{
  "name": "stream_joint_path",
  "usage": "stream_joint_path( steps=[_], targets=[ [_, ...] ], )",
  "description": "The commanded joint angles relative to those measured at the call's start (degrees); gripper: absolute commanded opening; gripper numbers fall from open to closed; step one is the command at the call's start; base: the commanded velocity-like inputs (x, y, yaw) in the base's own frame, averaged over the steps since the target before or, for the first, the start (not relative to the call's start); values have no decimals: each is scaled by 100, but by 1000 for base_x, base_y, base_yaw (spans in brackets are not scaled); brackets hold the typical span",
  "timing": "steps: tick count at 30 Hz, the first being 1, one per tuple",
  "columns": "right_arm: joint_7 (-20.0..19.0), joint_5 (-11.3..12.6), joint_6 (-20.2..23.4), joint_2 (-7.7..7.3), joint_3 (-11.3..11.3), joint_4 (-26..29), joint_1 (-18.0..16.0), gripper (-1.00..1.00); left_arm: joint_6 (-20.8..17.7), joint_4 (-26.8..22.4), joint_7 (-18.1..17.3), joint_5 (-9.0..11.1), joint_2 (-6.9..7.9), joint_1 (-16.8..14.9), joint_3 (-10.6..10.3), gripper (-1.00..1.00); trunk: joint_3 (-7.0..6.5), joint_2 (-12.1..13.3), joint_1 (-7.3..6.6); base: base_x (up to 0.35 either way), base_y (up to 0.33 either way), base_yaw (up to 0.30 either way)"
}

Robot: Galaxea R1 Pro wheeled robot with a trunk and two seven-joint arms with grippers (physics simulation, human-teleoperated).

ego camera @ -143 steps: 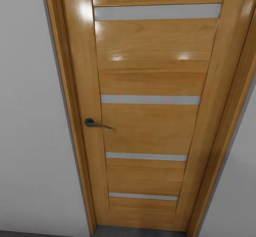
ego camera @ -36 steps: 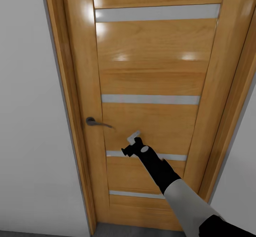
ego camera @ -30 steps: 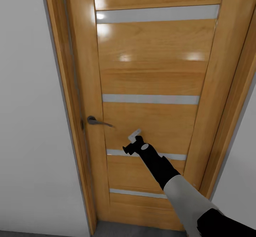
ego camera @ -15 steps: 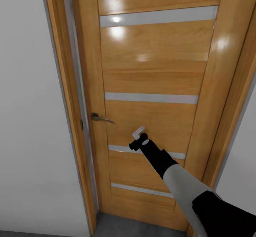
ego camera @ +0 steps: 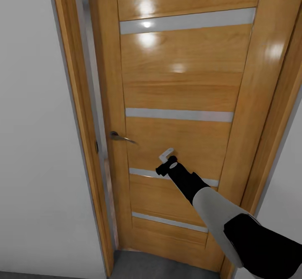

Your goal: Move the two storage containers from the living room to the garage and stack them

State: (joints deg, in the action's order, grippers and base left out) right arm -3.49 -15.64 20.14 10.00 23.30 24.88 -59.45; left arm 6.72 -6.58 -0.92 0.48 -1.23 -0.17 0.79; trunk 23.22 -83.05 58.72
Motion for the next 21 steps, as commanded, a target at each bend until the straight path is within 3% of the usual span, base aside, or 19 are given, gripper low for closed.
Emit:
stream_joint_path(
  steps=[1,5,12,21],
  targets=[
    [-6,-115,36,0,-10,4,-3,100,14,-1,-9,5,0,-1,9,100,6,-2,0,0,0,0],
    [-3,-115,34,0,-10,0,-5,100,12,5,-12,5,-7,-1,7,100,6,-2,0,46,0,0],
    [-2,-115,32,0,-10,0,-5,100,13,16,-13,-1,-18,0,0,100,6,-2,0,247,0,0],
    [-2,-115,35,0,-10,0,-5,100,5,9,-5,5,-25,0,2,100,6,-2,0,27,0,0]
  ],
)
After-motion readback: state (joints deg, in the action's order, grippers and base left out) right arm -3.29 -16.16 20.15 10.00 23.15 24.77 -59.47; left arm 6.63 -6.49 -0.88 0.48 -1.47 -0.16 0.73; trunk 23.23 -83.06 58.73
